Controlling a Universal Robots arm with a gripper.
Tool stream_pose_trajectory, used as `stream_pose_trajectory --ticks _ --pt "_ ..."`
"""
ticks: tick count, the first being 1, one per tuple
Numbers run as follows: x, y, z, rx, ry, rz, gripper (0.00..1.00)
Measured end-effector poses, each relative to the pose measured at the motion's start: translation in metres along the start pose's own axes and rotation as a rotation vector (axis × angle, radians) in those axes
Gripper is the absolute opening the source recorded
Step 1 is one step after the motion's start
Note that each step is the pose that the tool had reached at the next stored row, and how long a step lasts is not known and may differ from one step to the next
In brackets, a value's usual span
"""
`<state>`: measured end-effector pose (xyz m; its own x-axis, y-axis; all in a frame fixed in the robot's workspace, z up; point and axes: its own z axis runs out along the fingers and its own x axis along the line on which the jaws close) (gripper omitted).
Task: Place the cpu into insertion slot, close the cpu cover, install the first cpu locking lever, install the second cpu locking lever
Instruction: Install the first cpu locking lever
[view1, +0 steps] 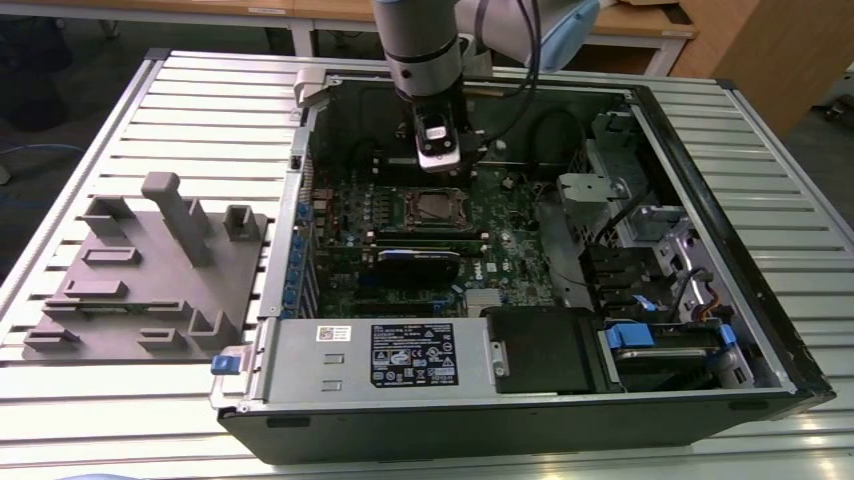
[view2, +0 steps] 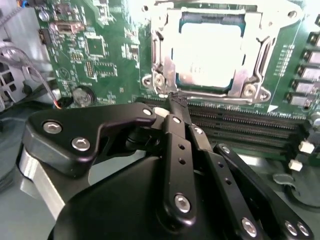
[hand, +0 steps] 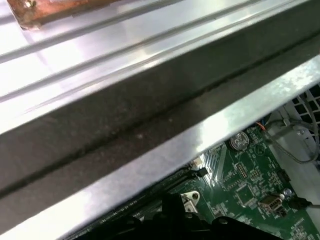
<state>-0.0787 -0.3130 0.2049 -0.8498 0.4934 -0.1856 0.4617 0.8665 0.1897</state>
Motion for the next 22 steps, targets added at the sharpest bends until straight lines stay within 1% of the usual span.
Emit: stream_pose_trajectory --ticks 3,4,6,11,12,13,17,18,19,20,21,22 --pt "-0.0016 0.0009 0.0003 0.015 -0.005 -0.004 0.1" --pt "-0.0017 0.0009 0.0003 0.0176 -0.0065 -0.004 0.1" --pt "-0.0017 0.0009 0.0003 0.0194 -0.0074 -0.005 0.1" --pt "-0.0017 0.0009 0.0003 0.0201 -0.0075 -0.005 0.1" --pt "-0.0017 0.001 0.0005 0.0214 -0.005 -0.005 0.1" --pt "-0.0017 0.001 0.0005 0.0246 0.0005 -0.005 0.1" --pt "-0.0017 0.0009 0.001 0.0433 0.0316 -0.002 0.1" --pt "-0.0017 0.0009 0.0011 0.0466 0.0373 -0.002 0.1" --pt "-0.0017 0.0009 0.0011 0.0492 0.0416 -0.002 0.1" --pt "-0.0017 0.0009 0.0012 0.0531 0.0482 -0.001 0.1" --pt "-0.0017 0.0009 0.0012 0.0556 0.0529 -0.001 0.1" --pt "-0.0016 0.0008 0.0011 0.0562 0.0536 -0.001 0.1"
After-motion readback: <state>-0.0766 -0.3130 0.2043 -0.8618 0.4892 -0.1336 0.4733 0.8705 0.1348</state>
